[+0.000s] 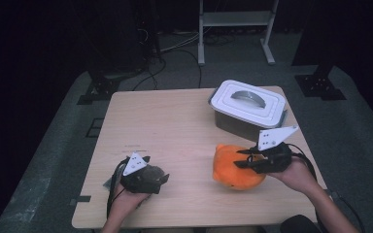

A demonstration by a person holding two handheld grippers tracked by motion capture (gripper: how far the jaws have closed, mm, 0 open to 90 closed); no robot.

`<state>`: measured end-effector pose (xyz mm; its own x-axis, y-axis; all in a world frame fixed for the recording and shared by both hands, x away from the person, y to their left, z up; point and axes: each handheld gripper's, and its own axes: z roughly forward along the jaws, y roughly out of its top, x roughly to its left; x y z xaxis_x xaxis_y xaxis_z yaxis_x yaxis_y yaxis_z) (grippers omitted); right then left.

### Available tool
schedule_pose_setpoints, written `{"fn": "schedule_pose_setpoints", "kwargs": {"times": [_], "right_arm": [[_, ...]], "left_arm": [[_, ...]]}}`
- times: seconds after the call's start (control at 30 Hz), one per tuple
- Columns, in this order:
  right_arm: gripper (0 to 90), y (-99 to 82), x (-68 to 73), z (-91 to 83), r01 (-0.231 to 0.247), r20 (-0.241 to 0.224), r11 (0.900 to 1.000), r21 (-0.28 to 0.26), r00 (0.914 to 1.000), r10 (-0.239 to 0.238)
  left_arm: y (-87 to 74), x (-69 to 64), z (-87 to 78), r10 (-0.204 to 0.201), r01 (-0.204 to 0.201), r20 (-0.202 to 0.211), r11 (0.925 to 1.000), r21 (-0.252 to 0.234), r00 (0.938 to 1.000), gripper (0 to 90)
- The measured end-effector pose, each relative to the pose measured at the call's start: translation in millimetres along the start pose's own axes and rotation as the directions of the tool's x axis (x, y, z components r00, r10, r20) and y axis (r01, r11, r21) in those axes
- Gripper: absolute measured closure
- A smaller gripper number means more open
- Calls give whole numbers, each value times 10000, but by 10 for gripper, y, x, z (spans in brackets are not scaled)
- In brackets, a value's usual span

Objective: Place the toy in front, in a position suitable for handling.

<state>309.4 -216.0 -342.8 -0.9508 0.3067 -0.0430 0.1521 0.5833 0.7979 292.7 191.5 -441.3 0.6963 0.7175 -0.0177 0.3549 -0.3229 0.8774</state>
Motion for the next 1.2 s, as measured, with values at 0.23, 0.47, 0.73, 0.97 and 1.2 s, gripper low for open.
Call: {"fn": "schedule_pose_setpoints", "kwargs": {"times": [0.23, 0.47, 0.73, 0.97, 1.2], "right_arm": [[646, 125, 31, 206, 260, -470, 9996, 61, 9986, -257], [646, 156, 20, 445, 326, -862, 9994, 134, 9958, -314], [644, 149, 23, 680, 239, -1199, 9995, 198, 9926, -214], [638, 94, 50, 861, 219, -1501, 9996, 201, 9885, -186], [576, -15, 120, 1039, 89, -1712, 9999, 127, 9852, -66]], "left_arm": [[1, 31, -28, -99, 99, -71, 9999, -83, 9999, 22], [-2, 66, -53, -197, 196, -123, 9997, -117, 9997, 22], [-6, 107, -90, -330, 325, -224, 9992, -222, 9992, 22], [-1, 130, -117, -328, 323, -185, 9992, -254, 9993, 22], [-4, 140, -125, -296, 293, -156, 9994, -191, 9994, 22]]}}
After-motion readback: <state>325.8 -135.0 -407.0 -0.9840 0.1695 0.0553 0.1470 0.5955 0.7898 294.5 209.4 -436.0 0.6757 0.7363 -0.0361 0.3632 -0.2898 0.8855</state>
